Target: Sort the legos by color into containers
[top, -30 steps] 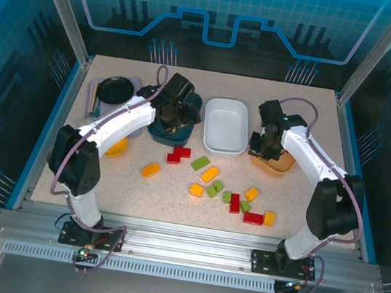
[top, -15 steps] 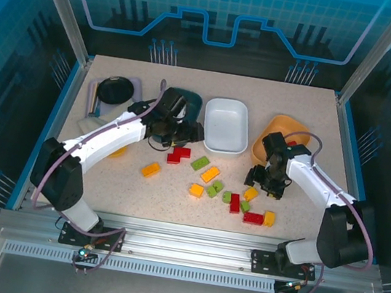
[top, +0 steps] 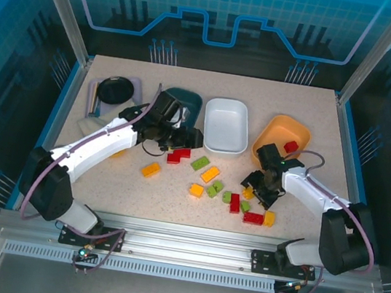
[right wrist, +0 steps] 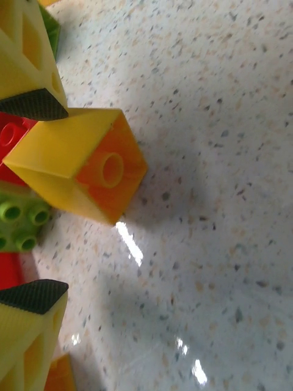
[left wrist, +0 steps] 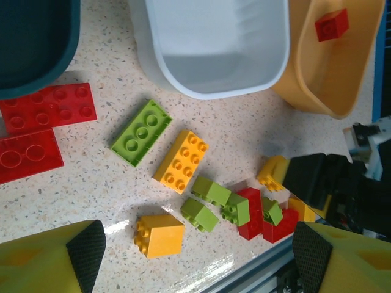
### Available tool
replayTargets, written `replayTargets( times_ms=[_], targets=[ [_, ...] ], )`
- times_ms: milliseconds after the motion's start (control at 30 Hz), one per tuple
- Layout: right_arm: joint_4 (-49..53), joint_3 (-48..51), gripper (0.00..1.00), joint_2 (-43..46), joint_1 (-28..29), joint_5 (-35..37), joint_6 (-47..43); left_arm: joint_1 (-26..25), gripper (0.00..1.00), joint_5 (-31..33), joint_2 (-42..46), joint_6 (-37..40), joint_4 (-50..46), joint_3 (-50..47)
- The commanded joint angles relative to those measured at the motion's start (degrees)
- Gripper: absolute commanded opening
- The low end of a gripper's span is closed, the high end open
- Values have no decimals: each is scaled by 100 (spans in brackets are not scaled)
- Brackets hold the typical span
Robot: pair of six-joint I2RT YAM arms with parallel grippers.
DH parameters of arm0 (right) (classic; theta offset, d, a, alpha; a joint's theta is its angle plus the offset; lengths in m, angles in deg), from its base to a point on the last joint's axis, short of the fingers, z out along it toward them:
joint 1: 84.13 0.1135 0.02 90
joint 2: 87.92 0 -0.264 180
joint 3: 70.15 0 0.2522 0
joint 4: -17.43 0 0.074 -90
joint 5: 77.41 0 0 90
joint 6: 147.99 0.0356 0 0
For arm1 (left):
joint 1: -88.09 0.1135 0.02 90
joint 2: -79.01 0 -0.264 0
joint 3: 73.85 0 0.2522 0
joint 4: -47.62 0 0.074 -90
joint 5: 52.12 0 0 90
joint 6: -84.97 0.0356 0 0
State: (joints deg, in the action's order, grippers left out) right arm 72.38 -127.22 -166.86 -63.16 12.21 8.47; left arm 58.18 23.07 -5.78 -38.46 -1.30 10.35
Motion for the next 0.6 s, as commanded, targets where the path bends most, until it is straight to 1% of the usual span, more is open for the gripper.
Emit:
replayTargets(
  times_ms=[0, 233, 267, 500, 567],
  targets=[
    [-247, 99, 69, -162, 91, 168, 482, -9, 84, -194, 283, 235, 46, -101],
    [-243, -107, 68, -260, 210, 284, 421, -11, 84, -148, 445, 215, 30, -179],
    [-267, -103, 67, -308, 205, 276, 414, -9, 84, -137, 463, 201, 43, -209],
    [-550, -77, 45, -618, 205, 249, 415, -14, 84, -120, 514, 129, 81, -241],
    [-463, -179, 33, -617, 222, 307, 391, -13, 84, -110, 524, 112, 76, -241]
  ],
)
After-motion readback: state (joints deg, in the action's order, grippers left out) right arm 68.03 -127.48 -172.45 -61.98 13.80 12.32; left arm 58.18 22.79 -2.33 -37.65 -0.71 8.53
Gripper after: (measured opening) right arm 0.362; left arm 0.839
